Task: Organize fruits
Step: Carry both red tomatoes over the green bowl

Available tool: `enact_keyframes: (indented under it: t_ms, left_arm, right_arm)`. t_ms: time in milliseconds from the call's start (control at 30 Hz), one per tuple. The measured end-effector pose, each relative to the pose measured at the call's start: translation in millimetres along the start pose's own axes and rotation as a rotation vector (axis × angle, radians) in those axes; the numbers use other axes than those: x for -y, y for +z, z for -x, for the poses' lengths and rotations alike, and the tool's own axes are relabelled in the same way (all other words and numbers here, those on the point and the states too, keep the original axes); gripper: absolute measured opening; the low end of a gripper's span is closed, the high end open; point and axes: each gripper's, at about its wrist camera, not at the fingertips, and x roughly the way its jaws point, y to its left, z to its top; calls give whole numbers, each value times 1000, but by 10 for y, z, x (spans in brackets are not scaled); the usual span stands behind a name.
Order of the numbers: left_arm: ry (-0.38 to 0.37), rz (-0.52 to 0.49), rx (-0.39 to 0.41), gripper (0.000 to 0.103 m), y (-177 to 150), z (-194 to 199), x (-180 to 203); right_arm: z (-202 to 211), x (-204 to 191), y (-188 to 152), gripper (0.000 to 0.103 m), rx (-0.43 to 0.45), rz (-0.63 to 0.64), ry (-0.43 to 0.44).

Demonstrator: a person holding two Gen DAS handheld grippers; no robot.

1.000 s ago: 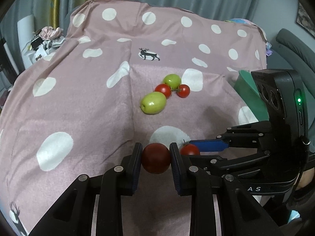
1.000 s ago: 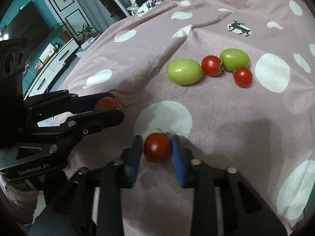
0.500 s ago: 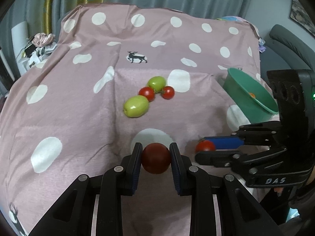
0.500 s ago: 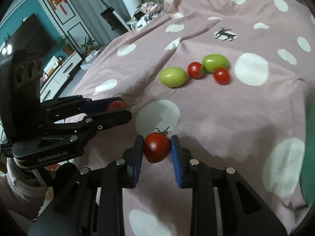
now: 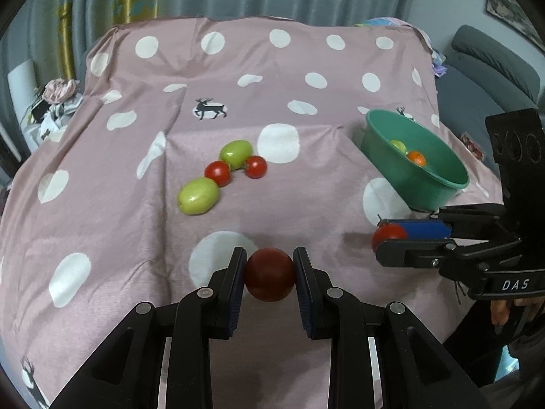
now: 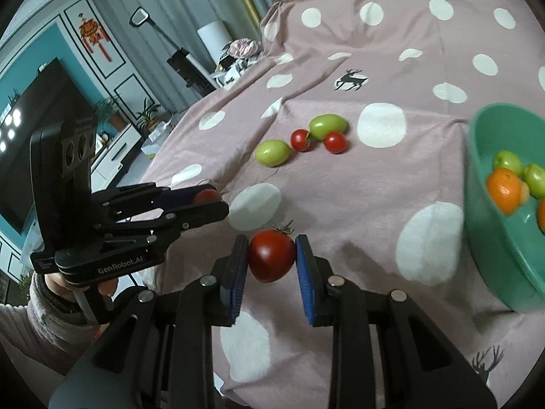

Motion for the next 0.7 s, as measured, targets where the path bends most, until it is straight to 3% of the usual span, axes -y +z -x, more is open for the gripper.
enact_keyframes:
  t_ms: [700]
  left_arm:
    - [-1, -57, 1, 28, 123, 30, 272]
  right_arm:
    - [289, 164, -46, 29, 87, -35, 13]
